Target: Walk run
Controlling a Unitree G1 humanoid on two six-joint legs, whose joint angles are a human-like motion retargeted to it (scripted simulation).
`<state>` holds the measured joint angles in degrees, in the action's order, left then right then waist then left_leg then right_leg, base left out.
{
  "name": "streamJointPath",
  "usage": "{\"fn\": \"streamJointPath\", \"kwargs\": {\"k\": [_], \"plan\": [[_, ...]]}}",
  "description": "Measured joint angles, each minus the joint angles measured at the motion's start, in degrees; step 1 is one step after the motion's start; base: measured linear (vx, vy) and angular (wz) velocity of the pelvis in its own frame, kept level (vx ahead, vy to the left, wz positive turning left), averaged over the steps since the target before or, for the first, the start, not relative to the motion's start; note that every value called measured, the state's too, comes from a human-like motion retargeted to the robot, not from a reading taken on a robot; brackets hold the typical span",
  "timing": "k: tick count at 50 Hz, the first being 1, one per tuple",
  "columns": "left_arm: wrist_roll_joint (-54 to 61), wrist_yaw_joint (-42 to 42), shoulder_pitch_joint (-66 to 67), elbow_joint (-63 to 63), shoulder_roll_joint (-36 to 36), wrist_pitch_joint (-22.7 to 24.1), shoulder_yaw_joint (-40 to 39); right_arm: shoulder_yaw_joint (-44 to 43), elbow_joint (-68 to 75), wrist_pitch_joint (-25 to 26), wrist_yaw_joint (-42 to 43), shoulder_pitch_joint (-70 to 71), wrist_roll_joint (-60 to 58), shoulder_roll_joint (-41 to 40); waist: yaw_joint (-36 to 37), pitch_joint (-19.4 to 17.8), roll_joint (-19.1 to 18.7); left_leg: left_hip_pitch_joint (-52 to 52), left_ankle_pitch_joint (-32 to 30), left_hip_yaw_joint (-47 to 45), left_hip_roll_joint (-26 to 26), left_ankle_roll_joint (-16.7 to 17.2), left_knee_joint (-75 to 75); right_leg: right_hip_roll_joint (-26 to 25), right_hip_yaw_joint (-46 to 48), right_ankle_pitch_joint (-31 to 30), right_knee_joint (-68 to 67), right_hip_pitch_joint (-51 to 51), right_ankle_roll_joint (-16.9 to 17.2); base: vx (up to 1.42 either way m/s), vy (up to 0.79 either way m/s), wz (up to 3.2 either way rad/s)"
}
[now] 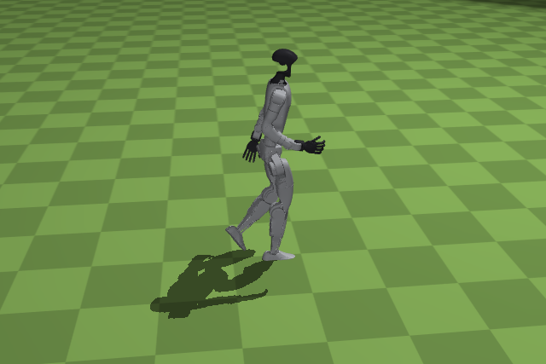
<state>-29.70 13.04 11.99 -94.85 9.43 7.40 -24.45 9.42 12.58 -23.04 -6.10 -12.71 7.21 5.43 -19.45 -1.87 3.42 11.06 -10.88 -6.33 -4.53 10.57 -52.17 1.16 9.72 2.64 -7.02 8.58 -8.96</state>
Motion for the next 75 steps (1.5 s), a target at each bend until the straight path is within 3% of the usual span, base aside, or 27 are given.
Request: {"fn": "streamJointPath", "kwargs": {"k": [3,5,8,11,15,17,20,23,25,30,33,38,42,45,47,49,50,53,55,58,61,62,64,68,71,75], "plan": [[2.07,-1.83,3.83,-0.99,-1.39,0.72,-3.68,-0.72,-0.92,-0.96,-1.38,0.26,0.15,1.45,3.47,0.77,0.24,5.97,6.94,-4.88,5.91,-6.93,4.54,-1.62,-1.76,1.41,1.82,-2.67,-0.31,0.73,-0.1,-0.47],[3.97,-1.94,5.72,-1.74,-2.3,0.9,-5.51,-1.12,-1.36,-1.29,-1.74,0.45,0.54,2.32,4.98,1.28,-0.53,8.48,9.99,-8.09,8.73,-9.06,11.83,-3.03,-2.14,2.63,2.69,-4.06,-0.47,0.79,-0.04,-0.28],[6.88,-0.73,7.5,-2.51,-3.48,0.35,-6.87,-1.24,-1.43,-1.26,-1.88,0.93,0.65,3.14,6.49,1.56,-2.12,10.83,9.39,-10.25,9.69,-10.71,26.43,-5.74,-2.8,4.83,3.8,-6.66,-0.76,0.7,-0.02,-0.26],[7.92,0.0,7.84,-2.55,-4.19,-0.03,-7.32,-1.17,-1.46,-1.49,-0.66,0.96,-0.03,3.25,7.56,1.49,-2.68,12.46,7.47,-3.31,5.22,-11.71,40.37,-7.19,-3.56,7.1,4.49,-9.74,-0.62,0.69,-0.03,-0.2],[7.47,-0.11,6.61,-2.5,-4.31,1.08,-7.09,-0.27,-1.15,-1.58,0.45,0.08,-0.53,2.38,8.12,1.16,-1.57,9.56,-2.1,-0.07,2.52,-13.49,48.03,-7.48,-3.8,9.98,2.49,-13.09,-0.96,0.86,0.0,-0.18],[7.39,-0.29,5.81,-2.12,-3.98,1.32,-6.67,0.47,-0.55,-1.35,0.18,-0.97,-0.73,1.97,9.02,2.12,-0.51,8.17,2.92,-2.52,1.39,-17.57,47.8,-6.66,-4.5,8.84,0.23,-13.87,-0.42,0.78,0.0,-0.64],[7.98,-0.24,1.52,-1.9,-1.79,0.27,-6.45,1.9,1.1,-1.24,0.42,-1.77,-1.7,0.26,9.93,2.62,0.06,6.06,6.8,-3.83,2.47,-15.91,46.56,-5.03,-2.72,-1.25,-5.19,-13.09,2.57,0.69,0.02,-0.58],[10.33,-2.06,-3.38,0.29,-0.16,1.21,-4.72,2.92,0.88,-1.37,0.81,-3.14,-2.52,-0.09,10.87,2.63,-1.09,3.19,9.78,-3.85,3.51,-16.09,46.89,-4.0,-2.26,-13.71,-13.82,-10.23,8.66,0.7,0.02,-0.32],[12.9,-3.23,-6.18,2.42,0.4,3.29,-3.39,3.25,-0.2,-2.23,-0.99,-3.68,-3.03,1.03,10.75,2.82,-3.06,1.39,11.39,-3.7,5.21,-15.93,47.48,-4.89,-0.52,-17.51,-21.67,-7.26,9.38,0.74,0.08,-0.32],[15.62,-0.75,-16.55,6.02,3.1,2.78,-3.06,2.71,-0.48,-1.84,-6.2,-3.0,-4.32,1.78,7.31,3.2,-7.26,-1.72,14.68,-2.61,6.19,-15.98,47.69,-3.23,2.64,-11.5,-34.93,1.87,8.5,0.53,0.09,0.07],[14.59,-0.15,-22.24,9.39,3.69,3.14,-3.62,1.82,-0.34,-1.91,-4.19,-4.31,-5.75,0.86,7.47,3.3,-7.05,-4.4,16.18,-2.36,4.91,-15.83,47.77,-2.73,0.78,-8.37,-33.82,6.4,9.65,0.6,-0.01,0.23],[19.36,1.57,-29.75,14.13,5.55,5.72,-1.07,1.62,-0.6,-1.91,-2.51,-6.2,-6.33,0.57,4.03,3.36,-6.43,-8.8,18.68,-0.74,1.27,-16.4,48.13,0.35,-1.39,-7.16,-19.29,11.18,12.87,0.55,-0.03,0.45],[22.1,2.92,-33.19,17.86,6.87,7.28,-0.23,1.06,-0.67,-1.59,-3.42,-7.0,-4.74,0.18,1.0,2.87,-4.92,-13.71,20.88,0.77,-1.86,-16.45,48.92,3.6,-0.97,-8.04,-5.07,13.54,13.57,0.6,-0.14,0.44],[24.0,2.82,-34.21,19.66,7.71,8.55,0.44,0.75,-0.59,-1.62,-3.31,-7.18,-4.24,-0.06,0.23,2.43,-4.65,-17.07,22.55,0.47,-2.35,-15.88,49.29,3.18,-1.98,-10.45,4.13,16.0,14.42,0.63,-0.22,0.01],[24.54,2.49,-33.82,19.86,7.69,9.2,0.74,0.61,-0.54,-1.55,-2.79,-7.56,-4.22,-0.18,1.0,2.46,-4.9,-18.76,23.45,-0.51,-2.12,-15.19,48.98,2.53,-0.46,-8.41,6.98,16.46,15.07,0.62,-0.24,-0.34],[24.22,2.29,-32.81,19.23,7.4,9.78,0.92,0.31,-0.26,-1.25,-2.42,-7.54,-4.26,-0.37,1.06,2.61,-4.93,-20.02,23.6,-0.6,-2.14,-14.16,48.0,1.9,0.19,-8.24,5.15,16.27,12.36,0.6,-0.26,-0.11],[23.71,2.21,-32.1,18.65,7.21,10.0,0.93,0.14,-0.03,-1.06,-2.35,-7.39,-4.31,-0.48,1.03,2.8,-5.02,-20.45,23.28,-0.59,-2.05,-13.52,47.4,1.44,-0.21,-9.22,3.25,16.2,8.99,0.68,-0.3,0.23],[19.31,1.97,-28.52,15.25,6.58,10.01,1.49,-0.57,-0.1,-0.9,-2.3,-7.99,-4.83,-0.56,-2.48,3.62,-5.74,-21.34,19.06,1.16,-0.65,-10.48,43.86,1.8,3.84,-11.29,2.28,13.77,7.56,0.76,-0.36,0.86],[14.48,1.37,-25.3,12.21,6.39,9.57,1.96,-0.48,-0.19,-1.03,-2.2,-8.58,-4.57,-0.48,-3.35,4.66,-6.15,-21.08,12.4,0.78,0.57,-7.05,39.84,1.12,0.84,-10.59,1.47,12.21,6.98,0.82,-0.46,0.47],[6.12,-1.09,-20.22,7.55,5.34,7.56,4.69,-1.71,0.21,-0.16,-2.56,-8.17,-2.74,-0.6,-1.57,4.95,-4.94,-17.53,-2.52,0.9,0.98,-1.04,26.85,1.99,-0.29,-7.26,0.47,8.68,6.33,0.68,-0.36,-0.04],[0.94,-3.18,-14.8,3.6,4.68,4.97,5.61,-1.27,0.2,0.15,-2.62,-6.22,-2.43,0.1,-0.02,5.49,-1.53,-10.97,-10.54,-0.08,-0.66,1.48,11.02,2.95,-1.34,-5.49,1.34,5.37,5.27,0.65,-0.38,-0.5],[-0.38,-3.39,-12.89,2.71,4.32,4.12,5.31,-1.17,0.17,0.09,-2.5,-5.36,-2.55,0.32,-0.08,5.57,-0.9,-8.61,-10.83,0.66,-0.94,1.43,6.95,2.58,-2.61,-4.75,1.64,4.38,5.03,0.56,-0.32,-0.09],[-1.72,-3.09,-8.9,1.91,2.98,2.47,4.68,-1.5,0.28,0.21,-2.37,-3.34,-2.84,0.5,-0.56,5.27,-0.65,-4.23,-5.6,2.43,-0.22,-0.12,2.12,2.06,-2.31,-3.65,2.39,2.26,5.06,0.53,-0.29,0.02],[-2.14,-1.06,-0.54,1.65,-0.79,0.71,1.33,-1.63,-0.63,-0.29,-2.11,-0.77,-3.45,1.17,2.53,4.74,0.68,2.71,3.05,-2.8,4.23,-6.93,3.3,0.64,-2.31,-2.43,3.83,-1.07,4.64,0.51,-0.28,-0.77],[-1.91,0.17,4.45,0.96,-3.42,0.49,-2.02,-1.84,-1.47,-0.78,-1.97,0.44,-2.68,1.5,5.92,3.96,0.51,6.18,7.94,-7.89,6.76,-10.89,12.22,-1.72,-3.91,-1.34,3.92,-2.71,4.12,0.52,-0.23,-0.98],[-1.67,0.43,9.01,-0.67,-6.49,-0.96,-5.89,-2.22,-2.3,-1.04,-1.98,1.12,-1.34,1.95,8.42,2.19,-1.09,8.22,8.01,-7.09,3.45,-12.77,30.0,-5.5,-4.76,0.45,4.21,-6.01,3.06,0.48,-0.14,-0.47]]}}
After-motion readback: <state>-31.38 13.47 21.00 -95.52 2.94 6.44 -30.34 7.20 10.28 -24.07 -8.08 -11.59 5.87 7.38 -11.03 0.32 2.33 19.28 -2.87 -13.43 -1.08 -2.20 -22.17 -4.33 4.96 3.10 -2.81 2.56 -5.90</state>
